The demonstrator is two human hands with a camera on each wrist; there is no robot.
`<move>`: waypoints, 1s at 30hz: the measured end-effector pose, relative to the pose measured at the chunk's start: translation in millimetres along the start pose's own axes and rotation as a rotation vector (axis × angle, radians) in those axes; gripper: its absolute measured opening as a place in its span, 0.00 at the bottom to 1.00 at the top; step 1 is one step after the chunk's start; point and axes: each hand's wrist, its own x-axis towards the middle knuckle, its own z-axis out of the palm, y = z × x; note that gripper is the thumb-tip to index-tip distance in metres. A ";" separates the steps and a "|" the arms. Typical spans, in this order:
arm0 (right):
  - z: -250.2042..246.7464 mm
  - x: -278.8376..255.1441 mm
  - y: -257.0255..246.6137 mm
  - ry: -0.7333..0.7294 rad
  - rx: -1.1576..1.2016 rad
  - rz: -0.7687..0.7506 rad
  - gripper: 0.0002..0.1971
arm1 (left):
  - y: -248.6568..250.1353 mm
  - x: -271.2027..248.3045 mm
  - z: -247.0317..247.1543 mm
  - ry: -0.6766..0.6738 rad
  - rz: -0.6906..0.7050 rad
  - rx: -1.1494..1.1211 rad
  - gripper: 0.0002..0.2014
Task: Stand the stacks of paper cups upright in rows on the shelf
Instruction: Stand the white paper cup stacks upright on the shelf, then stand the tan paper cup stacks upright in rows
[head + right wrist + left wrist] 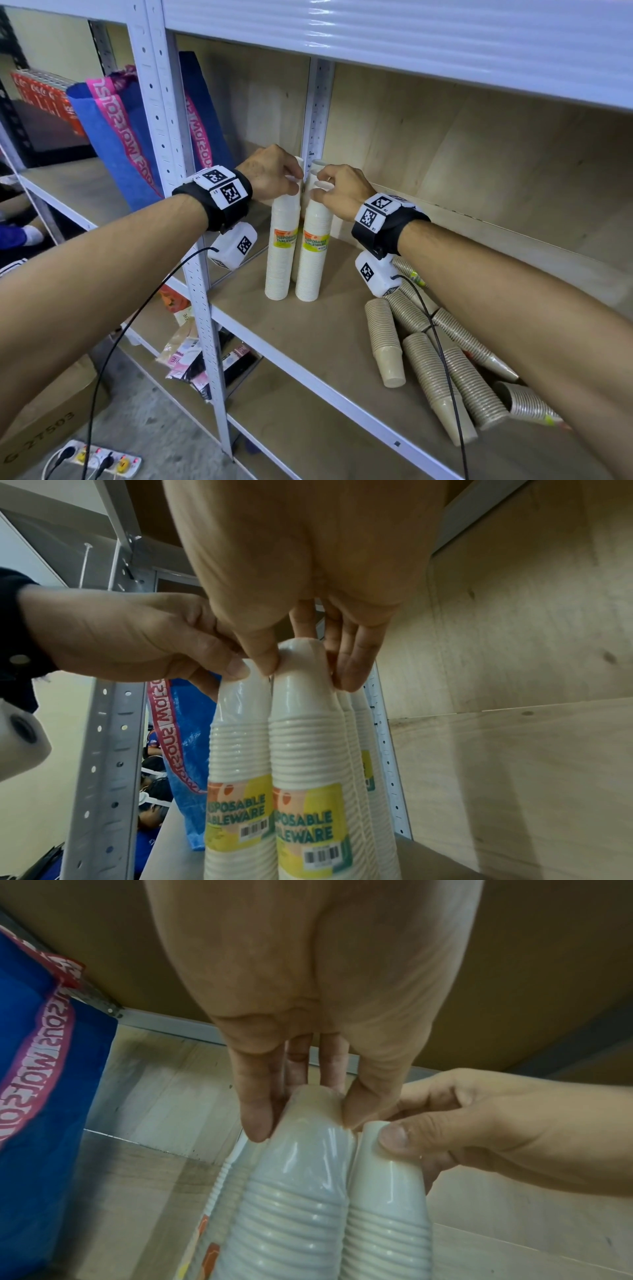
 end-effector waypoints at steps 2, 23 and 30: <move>-2.7 -3.2 -0.5 0.003 0.016 -0.002 0.20 | 0.1 0.6 -0.9 -0.011 0.008 -0.011 0.15; -85.8 -119.2 117.4 0.035 -0.214 0.496 0.24 | 118.0 31.2 89.9 -0.323 0.416 -0.173 0.16; -58.2 -190.6 143.3 -0.088 -0.190 0.590 0.21 | 115.4 -1.2 170.0 -0.635 0.494 0.069 0.23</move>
